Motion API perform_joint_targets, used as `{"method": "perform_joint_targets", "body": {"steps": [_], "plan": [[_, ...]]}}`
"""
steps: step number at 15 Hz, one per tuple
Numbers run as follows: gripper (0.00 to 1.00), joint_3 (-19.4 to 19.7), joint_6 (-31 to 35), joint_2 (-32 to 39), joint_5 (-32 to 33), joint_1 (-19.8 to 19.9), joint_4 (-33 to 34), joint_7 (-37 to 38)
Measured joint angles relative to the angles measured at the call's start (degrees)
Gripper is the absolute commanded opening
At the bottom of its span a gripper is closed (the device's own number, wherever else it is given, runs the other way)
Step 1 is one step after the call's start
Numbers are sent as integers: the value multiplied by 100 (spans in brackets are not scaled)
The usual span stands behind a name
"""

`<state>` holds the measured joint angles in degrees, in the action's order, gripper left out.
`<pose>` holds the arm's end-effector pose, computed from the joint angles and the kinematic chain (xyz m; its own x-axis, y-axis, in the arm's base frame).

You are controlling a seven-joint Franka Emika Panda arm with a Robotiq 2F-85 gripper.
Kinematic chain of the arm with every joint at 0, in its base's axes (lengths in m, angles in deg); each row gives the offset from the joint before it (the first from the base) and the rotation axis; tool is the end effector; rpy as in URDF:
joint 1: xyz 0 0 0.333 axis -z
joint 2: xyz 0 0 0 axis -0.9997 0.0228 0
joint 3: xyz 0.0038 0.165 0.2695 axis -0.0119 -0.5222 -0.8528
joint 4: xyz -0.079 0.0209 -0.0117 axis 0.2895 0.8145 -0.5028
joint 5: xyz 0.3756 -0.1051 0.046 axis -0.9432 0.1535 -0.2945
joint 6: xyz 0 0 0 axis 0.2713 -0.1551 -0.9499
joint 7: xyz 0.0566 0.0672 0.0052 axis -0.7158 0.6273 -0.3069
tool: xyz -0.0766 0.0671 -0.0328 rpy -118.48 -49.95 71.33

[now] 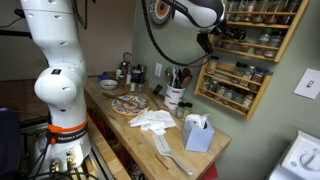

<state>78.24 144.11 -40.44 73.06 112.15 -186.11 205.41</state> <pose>0.4935 -0.2000 0.6170 -0.1070 -0.2977 0.9486 -0.5063 -0.8048 -0.3097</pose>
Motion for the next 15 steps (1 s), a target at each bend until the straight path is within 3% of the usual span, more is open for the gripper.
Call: {"method": "perform_joint_targets", "body": {"steps": [4, 6, 9, 12, 15], "plan": [[100, 405, 73, -98, 288, -207, -253, 0], [100, 648, 216, -167, 640, -282, -364, 1], [100, 1035, 440, -299, 635, -499, -373, -341], [100, 1546, 917, -505, 632, -980, -269, -945], [100, 2260, 1884, -665, 629, -1557, 9, -1769]]}}
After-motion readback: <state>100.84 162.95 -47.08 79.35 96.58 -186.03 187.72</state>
